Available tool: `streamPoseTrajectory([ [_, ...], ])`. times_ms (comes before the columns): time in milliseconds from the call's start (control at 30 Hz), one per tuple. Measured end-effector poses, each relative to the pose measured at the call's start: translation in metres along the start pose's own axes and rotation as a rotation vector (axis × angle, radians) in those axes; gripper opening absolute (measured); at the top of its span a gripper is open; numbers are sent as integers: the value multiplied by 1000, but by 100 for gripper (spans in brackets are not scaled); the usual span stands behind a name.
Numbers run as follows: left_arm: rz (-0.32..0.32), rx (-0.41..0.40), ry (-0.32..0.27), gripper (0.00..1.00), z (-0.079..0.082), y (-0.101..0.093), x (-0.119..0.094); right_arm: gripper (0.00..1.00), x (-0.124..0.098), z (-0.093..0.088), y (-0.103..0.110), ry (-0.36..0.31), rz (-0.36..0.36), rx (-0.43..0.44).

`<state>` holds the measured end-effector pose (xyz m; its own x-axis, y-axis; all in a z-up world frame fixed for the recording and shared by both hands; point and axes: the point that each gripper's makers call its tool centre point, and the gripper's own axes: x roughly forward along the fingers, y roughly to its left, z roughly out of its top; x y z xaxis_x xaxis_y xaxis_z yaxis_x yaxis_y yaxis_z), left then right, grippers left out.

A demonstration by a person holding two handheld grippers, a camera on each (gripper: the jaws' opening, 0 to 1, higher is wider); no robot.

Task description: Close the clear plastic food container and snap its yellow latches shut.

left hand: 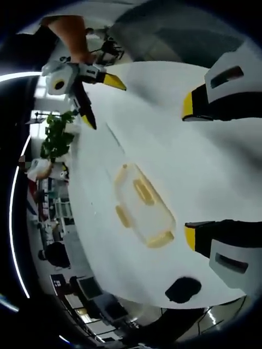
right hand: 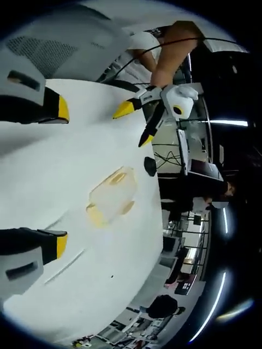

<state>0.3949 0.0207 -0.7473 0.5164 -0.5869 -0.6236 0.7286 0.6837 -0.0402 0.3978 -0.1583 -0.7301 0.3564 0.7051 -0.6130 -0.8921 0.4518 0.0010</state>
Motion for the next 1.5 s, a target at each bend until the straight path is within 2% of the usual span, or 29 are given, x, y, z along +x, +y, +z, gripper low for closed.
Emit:
streamPoseTrajectory([
  [300,-13,38,36,71,-6,17,0,76,16,8,1,19,39,-49],
  [833,-67,122,114,67,-16,45,10,74,38,22,-14,52,85,-119],
  [933,-74,173,131,67,-15,50,12,75,43,23,-18,60,96,-131],
  [1267,-88,234,168,67,-18,69,13,74,53,36,-33,71,116,-153],
  [1500,-111,295,194,66,-16,81,19,74,66,38,-39,98,139,-207],
])
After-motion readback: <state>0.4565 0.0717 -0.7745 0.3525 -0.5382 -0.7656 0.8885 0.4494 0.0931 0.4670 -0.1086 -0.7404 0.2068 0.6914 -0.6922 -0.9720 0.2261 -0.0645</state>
